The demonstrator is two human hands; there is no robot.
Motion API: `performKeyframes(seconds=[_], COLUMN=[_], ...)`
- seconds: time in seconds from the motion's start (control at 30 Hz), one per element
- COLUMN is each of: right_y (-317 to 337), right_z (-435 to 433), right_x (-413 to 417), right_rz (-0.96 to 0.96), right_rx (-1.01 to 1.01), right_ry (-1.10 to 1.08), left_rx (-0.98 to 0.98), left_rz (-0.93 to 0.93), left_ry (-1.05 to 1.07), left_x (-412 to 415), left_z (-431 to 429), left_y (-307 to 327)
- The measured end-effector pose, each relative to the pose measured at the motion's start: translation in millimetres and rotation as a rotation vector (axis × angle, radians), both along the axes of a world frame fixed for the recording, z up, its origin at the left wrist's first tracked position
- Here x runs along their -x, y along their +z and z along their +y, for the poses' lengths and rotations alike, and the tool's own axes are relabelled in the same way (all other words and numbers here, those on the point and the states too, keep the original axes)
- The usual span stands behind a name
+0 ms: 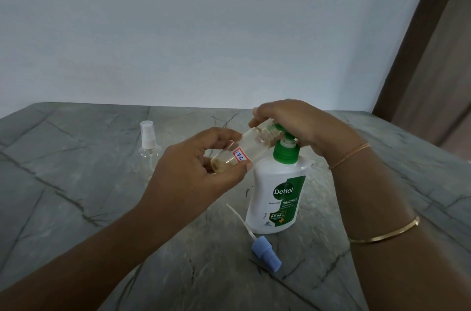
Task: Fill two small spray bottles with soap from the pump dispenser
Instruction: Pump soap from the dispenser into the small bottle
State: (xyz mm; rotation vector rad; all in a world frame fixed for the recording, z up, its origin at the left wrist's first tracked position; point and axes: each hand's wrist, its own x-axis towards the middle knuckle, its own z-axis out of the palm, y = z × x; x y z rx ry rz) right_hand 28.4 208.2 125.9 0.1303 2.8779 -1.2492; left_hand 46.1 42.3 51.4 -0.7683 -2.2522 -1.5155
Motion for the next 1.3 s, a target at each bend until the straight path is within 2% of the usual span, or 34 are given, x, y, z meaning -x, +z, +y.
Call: performKeyframes(seconds=[0.13,0.4,0.53,0.7,0.97,1.3], right_y=[2.7,5.1,4.8,-1.0,3.9,3.7], right_z=[1.1,-0.3,-1.1,-1.0,1.2,1.5], right_x=[0.5,-1.7,-1.4,0.5,1.0,1.4], right_rz=[0.078,0.072,0.006,-0.114,0.079,-0.006], right_rx=[0.066,0.046,-0.083,-0.095,0.005,-0.04], right_ry=[-0.039,-0.038,-0.019,-0.023,-0.042,-0.031], left_rx=[-0.007,0.004,0.022,0.066,0.051,0.046], left_rz=[0.02,0.021,0.0,0.01,0.007,0.017], left_ry=[0.006,0.006,0.024,0.03,0.025,0.041], left_x=[0.2,0.7,0.3,3.7,0.0,0.2], left_z=[-0.6,-0.5,-0.9,-2.4,0.6,1.5], left_y=[0.9,0.4,-0.4,-0.7,2.8,2.2])
